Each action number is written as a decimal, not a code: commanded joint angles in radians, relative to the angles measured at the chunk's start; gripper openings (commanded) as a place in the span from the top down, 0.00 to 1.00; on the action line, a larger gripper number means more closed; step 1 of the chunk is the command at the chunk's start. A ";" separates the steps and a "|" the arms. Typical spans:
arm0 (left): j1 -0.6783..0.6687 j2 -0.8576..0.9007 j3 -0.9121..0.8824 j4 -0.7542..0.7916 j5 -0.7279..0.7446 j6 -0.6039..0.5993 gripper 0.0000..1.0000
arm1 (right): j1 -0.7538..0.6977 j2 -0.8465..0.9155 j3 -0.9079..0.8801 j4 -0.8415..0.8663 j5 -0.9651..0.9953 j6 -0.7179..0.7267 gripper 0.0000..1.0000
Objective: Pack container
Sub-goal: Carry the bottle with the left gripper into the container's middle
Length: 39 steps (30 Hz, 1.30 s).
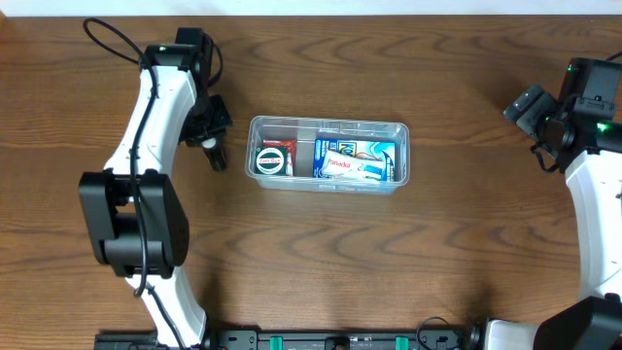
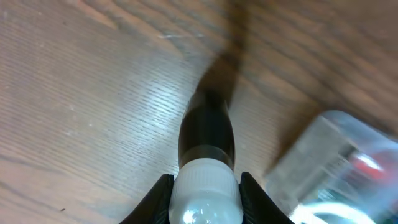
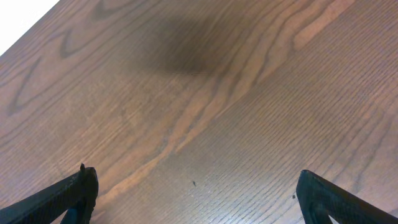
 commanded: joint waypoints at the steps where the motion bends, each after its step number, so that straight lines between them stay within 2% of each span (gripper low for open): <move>1: 0.002 -0.140 0.054 -0.007 0.126 0.072 0.85 | -0.004 -0.019 0.010 0.000 0.004 0.008 0.01; 6: -0.020 -0.256 0.054 -0.015 0.304 0.177 0.86 | -0.004 -0.019 0.010 -0.001 0.004 0.008 0.01; 9: -0.052 -0.310 0.054 -0.018 0.349 0.214 0.86 | -0.004 -0.019 0.010 -0.001 0.004 0.007 0.01; 18: -0.224 -0.353 0.045 -0.018 0.349 0.248 0.86 | -0.004 -0.018 0.010 -0.001 0.004 0.007 0.01; 22: -0.282 -0.333 0.026 -0.018 0.272 0.242 0.86 | -0.004 -0.018 0.010 -0.001 0.004 0.008 0.01; 39: -0.355 -0.082 0.018 0.035 0.222 0.234 0.86 | -0.004 -0.018 0.010 0.000 0.004 0.008 0.01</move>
